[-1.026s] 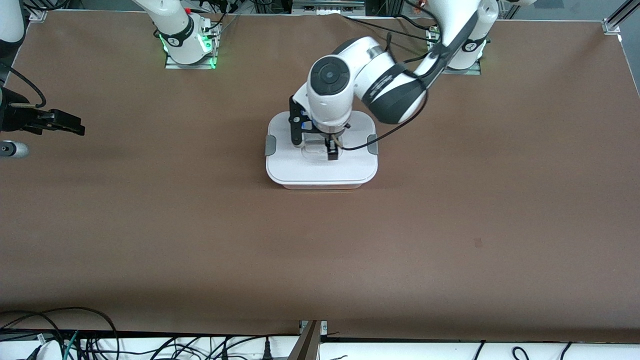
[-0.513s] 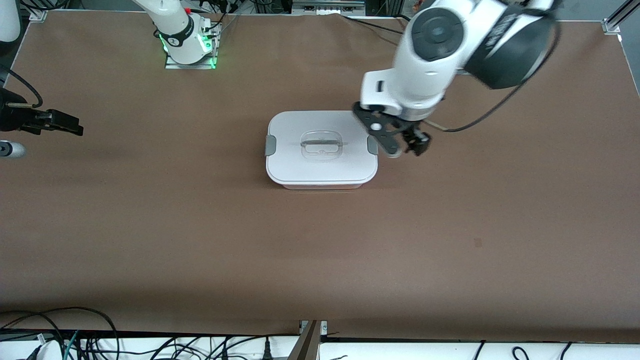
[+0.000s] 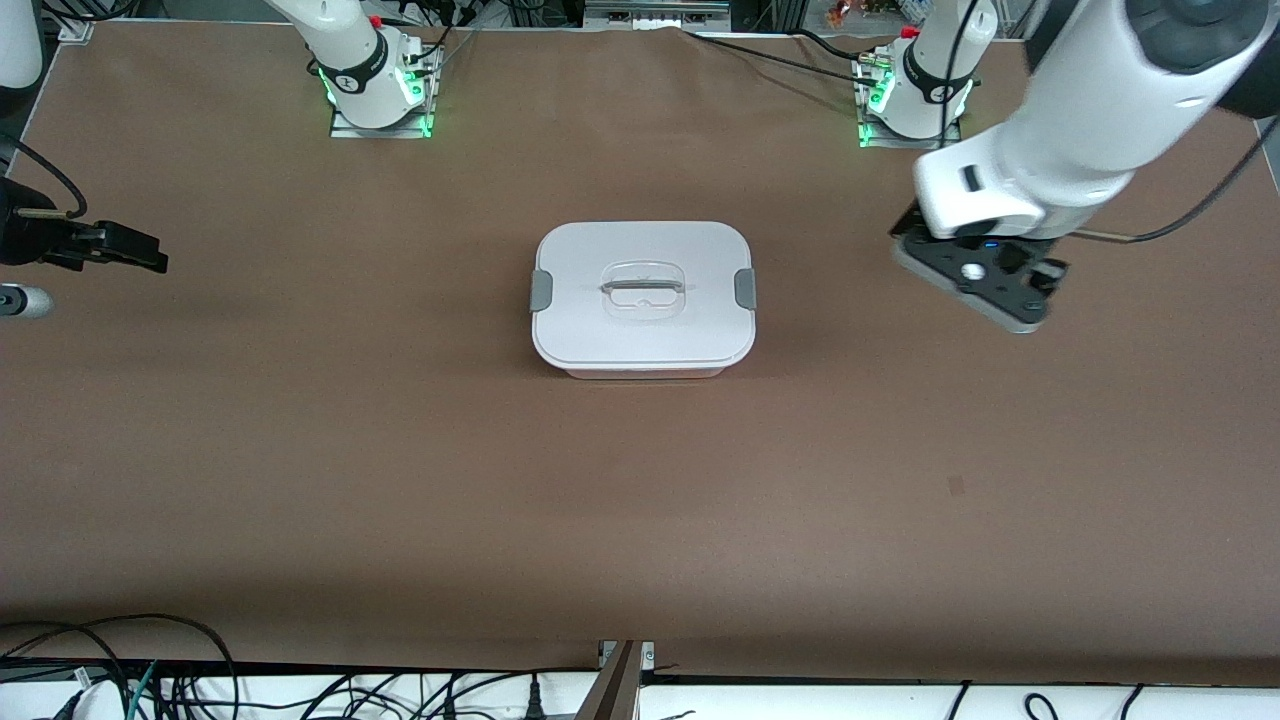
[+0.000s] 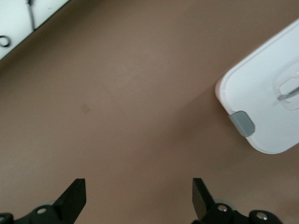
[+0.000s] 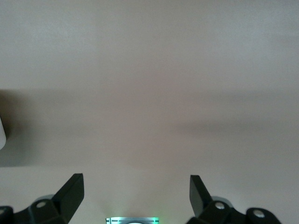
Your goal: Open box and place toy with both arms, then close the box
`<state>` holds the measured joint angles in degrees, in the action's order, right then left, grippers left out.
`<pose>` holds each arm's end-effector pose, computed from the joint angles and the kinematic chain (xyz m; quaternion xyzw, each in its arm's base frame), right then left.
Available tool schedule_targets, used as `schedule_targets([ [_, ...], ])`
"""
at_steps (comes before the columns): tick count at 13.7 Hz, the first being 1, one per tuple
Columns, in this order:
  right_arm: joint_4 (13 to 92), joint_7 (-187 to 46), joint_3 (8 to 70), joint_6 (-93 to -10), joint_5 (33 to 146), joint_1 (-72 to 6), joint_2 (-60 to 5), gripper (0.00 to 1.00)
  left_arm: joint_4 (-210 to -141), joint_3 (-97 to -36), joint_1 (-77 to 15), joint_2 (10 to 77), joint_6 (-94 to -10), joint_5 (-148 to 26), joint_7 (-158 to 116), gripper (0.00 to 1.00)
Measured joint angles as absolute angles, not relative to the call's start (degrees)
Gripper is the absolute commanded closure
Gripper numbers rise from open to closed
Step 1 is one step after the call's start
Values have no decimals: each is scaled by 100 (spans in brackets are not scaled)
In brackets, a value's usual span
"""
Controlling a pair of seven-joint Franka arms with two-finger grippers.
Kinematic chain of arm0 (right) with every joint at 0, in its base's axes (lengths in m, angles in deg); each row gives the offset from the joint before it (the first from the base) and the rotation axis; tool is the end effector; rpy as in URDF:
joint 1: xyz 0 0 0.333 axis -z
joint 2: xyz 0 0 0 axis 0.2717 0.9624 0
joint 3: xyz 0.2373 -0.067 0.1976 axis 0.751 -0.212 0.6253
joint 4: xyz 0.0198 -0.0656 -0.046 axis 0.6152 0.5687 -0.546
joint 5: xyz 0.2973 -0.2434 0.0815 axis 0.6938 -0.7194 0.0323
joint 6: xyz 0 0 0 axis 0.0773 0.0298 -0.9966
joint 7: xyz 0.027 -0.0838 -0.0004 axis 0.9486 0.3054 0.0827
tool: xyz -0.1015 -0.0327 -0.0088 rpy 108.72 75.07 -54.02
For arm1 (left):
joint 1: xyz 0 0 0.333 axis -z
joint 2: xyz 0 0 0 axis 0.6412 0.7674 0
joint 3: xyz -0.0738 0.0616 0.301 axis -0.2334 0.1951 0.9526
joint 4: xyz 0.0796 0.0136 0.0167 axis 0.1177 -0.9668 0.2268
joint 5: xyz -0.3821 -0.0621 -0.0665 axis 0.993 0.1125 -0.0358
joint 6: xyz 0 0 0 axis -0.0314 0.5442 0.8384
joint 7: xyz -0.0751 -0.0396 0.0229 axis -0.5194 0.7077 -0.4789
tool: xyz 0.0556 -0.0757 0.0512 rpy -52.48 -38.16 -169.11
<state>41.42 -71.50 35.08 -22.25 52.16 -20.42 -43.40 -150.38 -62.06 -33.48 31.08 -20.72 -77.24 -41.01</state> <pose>0.5828 -0.0423 0.5620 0.9967 -0.0053 -0.0811 0.0081 0.5896 -0.1821 0.6119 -0.9580 0.2843 0.0116 0.0348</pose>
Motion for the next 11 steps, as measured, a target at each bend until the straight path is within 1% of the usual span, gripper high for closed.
schedule_targets([
  [3, 4128, -7150, 3511, -2227, 5217, -2043, -4338, 0, -15340, -5610, -3342, 2705, -2059, -7610, -4061, 0],
  [6, 4123, -7150, 3511, -2228, 5219, -2043, -4338, 0, -16002, -5063, -3407, 2307, -2450, -7423, -3599, 0],
  [11, 4121, -7150, 3511, -2228, 5219, -2043, -4337, 0, -16965, -4871, -3516, 1722, -2774, -7051, -2367, 0],
])
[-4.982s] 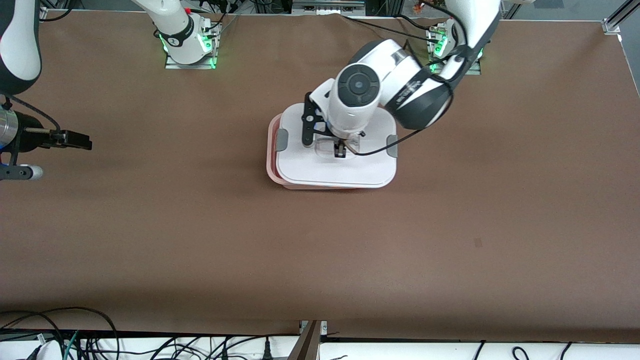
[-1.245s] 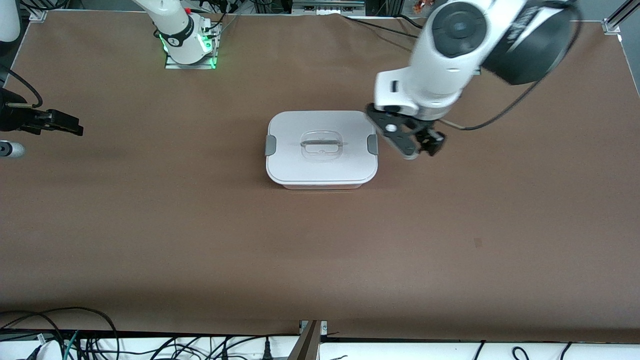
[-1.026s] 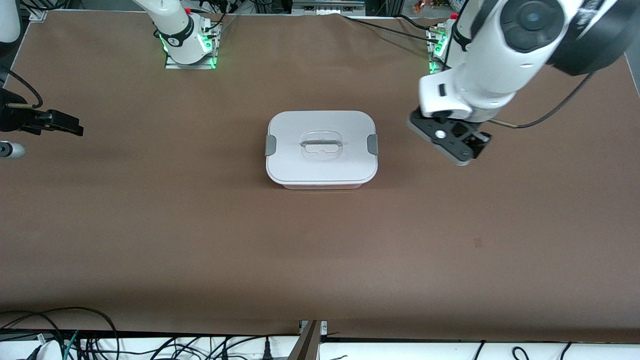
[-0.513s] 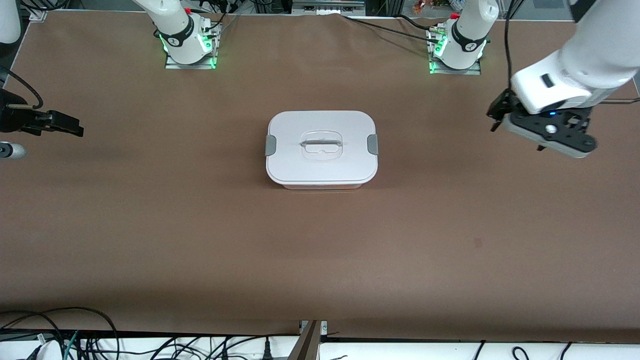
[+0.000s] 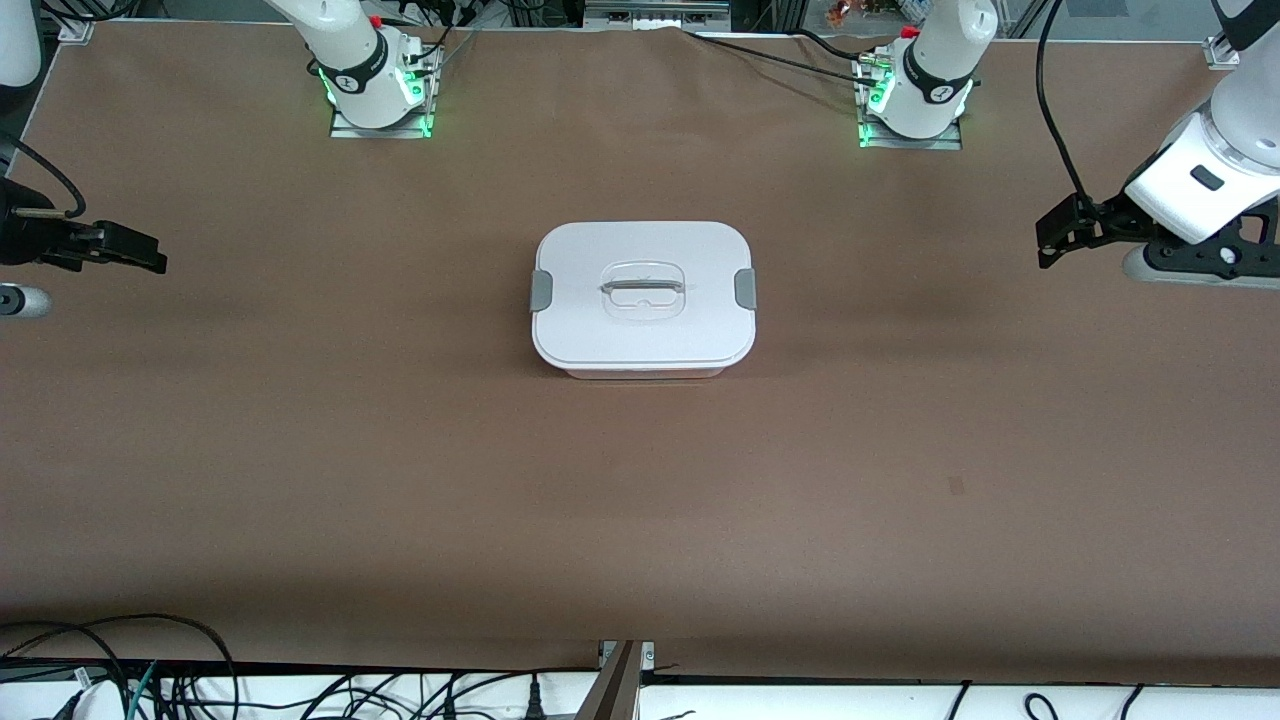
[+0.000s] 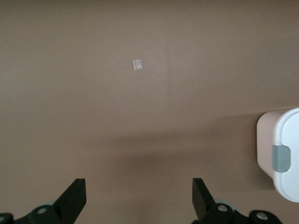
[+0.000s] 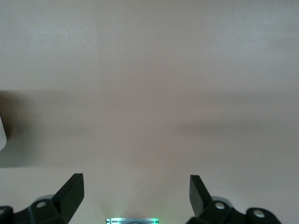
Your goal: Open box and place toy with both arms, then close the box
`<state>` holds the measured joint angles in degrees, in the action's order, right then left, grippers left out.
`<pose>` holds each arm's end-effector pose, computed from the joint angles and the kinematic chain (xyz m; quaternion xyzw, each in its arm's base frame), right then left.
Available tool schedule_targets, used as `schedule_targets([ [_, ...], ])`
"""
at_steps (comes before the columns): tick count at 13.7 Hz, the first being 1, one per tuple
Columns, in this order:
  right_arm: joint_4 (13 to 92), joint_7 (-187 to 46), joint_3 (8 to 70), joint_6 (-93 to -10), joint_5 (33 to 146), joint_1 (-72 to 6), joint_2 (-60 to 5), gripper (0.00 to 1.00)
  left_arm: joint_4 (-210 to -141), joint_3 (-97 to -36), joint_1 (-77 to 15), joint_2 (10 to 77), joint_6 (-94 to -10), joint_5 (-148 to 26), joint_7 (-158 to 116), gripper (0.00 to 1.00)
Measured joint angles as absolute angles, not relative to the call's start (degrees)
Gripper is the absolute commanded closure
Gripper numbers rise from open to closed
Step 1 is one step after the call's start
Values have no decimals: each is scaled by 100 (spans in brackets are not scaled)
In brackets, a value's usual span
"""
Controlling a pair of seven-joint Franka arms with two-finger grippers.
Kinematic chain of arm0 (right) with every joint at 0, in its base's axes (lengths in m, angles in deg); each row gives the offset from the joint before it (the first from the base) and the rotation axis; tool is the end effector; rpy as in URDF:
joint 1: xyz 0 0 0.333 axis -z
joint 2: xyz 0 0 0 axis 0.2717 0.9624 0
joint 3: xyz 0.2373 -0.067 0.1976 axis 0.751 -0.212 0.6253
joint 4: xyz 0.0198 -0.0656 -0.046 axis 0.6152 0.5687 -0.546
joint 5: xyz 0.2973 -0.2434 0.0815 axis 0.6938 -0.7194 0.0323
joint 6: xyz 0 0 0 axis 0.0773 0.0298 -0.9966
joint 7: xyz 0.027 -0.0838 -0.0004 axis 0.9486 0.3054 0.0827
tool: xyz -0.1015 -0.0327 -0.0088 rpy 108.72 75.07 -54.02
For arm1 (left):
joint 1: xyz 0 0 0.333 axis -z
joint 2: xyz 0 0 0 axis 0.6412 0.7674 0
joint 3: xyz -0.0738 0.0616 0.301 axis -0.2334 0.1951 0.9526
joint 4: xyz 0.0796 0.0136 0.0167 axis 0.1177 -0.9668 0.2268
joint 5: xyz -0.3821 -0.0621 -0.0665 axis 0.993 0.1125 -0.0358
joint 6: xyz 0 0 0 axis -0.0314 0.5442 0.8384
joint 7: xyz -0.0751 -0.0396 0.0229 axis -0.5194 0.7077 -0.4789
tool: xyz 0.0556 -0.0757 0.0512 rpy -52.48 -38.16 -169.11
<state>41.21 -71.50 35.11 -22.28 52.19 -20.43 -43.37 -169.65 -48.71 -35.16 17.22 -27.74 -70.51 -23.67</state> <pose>0.5833 -0.0419 0.5634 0.9968 -0.0050 -0.0792 0.0080 0.5529 -0.0499 0.6026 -0.9999 0.0125 0.0024 0.0034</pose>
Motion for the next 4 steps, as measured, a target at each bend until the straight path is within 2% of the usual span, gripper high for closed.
schedule_targets([
  [4, 4121, -7150, 3511, -2229, 5219, -2043, -4337, 0, -17176, -4639, -3523, 1589, -2867, -6878, -2361, 0],
])
